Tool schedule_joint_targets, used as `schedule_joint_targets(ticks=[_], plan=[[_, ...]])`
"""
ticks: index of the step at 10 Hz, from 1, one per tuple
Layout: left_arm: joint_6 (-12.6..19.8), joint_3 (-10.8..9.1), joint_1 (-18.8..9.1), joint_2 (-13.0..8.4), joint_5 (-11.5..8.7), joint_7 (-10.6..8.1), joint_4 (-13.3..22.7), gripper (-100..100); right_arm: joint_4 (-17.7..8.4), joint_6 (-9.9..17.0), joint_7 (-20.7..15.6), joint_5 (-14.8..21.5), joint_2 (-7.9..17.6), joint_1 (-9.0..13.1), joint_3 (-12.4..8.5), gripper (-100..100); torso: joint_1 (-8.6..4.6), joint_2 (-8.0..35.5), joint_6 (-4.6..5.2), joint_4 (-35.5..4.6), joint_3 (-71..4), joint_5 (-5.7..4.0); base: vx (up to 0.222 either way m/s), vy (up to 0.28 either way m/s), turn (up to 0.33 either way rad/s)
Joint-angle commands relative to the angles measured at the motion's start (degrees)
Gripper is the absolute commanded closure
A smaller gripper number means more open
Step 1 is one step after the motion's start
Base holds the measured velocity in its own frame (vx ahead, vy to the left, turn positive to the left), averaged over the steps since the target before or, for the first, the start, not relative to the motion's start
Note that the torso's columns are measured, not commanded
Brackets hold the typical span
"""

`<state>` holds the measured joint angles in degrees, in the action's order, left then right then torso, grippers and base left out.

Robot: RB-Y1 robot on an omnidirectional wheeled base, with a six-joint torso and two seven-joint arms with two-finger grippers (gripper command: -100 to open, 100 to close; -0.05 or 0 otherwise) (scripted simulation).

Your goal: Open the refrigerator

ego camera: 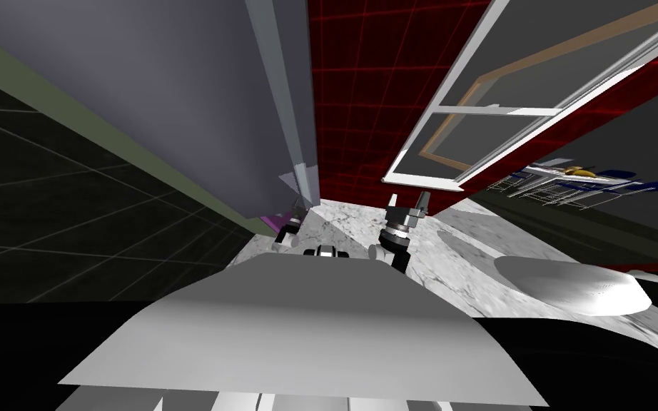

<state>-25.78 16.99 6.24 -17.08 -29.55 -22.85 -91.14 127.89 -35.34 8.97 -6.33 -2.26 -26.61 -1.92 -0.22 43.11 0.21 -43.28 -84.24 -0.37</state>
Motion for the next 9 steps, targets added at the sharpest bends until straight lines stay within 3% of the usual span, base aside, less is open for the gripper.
schedule_joint_targets(ticks=[1,4,5,6,9], plan=[[0.88,-0.78,-2.36,-0.34,-0.57,-0.69,-1.52,-100,0.00,0.00,0.00,0.00,0.00,0.00,0.00,0,-0.01,-0.05,0.01,0.00,-0.02,-0.01,-0.027,-0.015,0.016],[0.88,-0.78,-2.36,-0.34,-0.57,-0.69,-1.52,-100,0.00,0.00,0.00,0.00,0.00,0.00,0.00,0,0.01,0.03,0.00,-0.14,0.05,0.00,-0.004,-0.003,0.005],[2.15,-0.54,-1.15,-0.52,-0.52,-0.26,-0.23,-100,0.00,0.00,0.00,0.00,0.00,0.00,0.00,0,-0.03,0.04,-0.02,-0.19,0.03,-0.05,0.009,0.001,0.001],[2.39,-0.57,-1.00,-0.55,-0.53,-0.17,0.04,0,0.00,0.00,0.00,0.00,0.00,0.00,0.00,0,0.00,-0.02,-0.11,0.18,0.04,0.07,0.008,0.001,0.001],[2.91,-0.43,-0.52,-0.64,-0.53,-0.09,0.65,0,0.00,0.00,0.00,0.00,0.00,0.00,0.00,0,0.13,-0.56,-0.21,0.73,-0.19,0.28,0.000,0.000,0.000]])
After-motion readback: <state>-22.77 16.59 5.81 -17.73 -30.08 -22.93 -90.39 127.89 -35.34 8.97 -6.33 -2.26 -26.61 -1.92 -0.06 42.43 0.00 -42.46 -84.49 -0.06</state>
